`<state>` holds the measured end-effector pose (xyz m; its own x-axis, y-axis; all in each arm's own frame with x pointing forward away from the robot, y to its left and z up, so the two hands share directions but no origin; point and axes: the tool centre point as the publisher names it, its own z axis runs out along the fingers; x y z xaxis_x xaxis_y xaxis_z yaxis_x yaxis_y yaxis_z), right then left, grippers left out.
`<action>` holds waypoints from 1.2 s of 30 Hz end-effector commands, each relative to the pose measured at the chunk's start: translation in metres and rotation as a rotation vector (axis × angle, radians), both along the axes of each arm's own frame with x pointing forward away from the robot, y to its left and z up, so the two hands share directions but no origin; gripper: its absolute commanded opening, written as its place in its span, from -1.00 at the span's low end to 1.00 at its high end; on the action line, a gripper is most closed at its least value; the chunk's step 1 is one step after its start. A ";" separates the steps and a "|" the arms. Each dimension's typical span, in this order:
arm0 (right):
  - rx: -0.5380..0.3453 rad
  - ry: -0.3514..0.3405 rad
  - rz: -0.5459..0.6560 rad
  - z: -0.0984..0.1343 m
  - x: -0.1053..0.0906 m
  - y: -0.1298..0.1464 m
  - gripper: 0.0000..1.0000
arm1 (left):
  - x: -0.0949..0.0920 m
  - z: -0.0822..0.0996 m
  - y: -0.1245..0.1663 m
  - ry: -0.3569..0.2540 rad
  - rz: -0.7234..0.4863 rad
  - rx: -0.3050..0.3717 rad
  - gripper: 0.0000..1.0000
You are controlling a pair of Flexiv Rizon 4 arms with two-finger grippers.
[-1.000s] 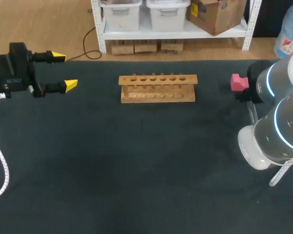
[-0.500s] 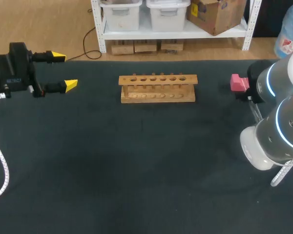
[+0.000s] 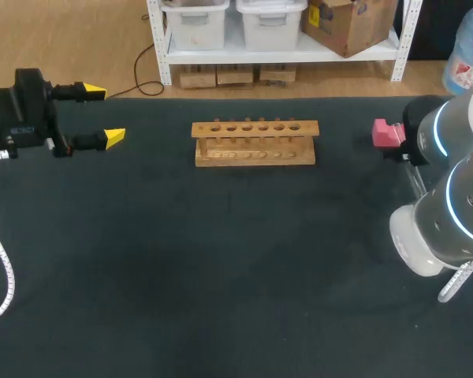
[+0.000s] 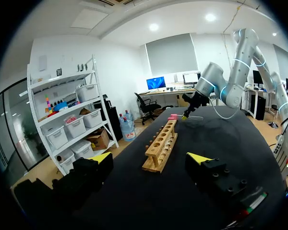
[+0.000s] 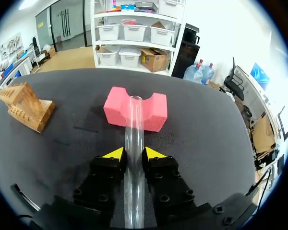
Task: Grasp the test tube, adjust it, and insert it.
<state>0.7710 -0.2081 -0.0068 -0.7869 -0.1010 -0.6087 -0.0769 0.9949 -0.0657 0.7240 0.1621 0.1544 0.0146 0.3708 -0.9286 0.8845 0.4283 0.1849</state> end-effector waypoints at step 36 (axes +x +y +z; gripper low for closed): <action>0.132 -0.062 -0.032 0.106 -0.061 0.092 -1.00 | -0.001 -0.002 0.000 -0.009 0.006 -0.004 1.00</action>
<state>0.7203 -0.1233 0.0954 -0.7525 0.0057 -0.6585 -0.0560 0.9958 0.0727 0.7241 0.1622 0.1543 0.0146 0.3707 -0.9287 0.8846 0.4282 0.1848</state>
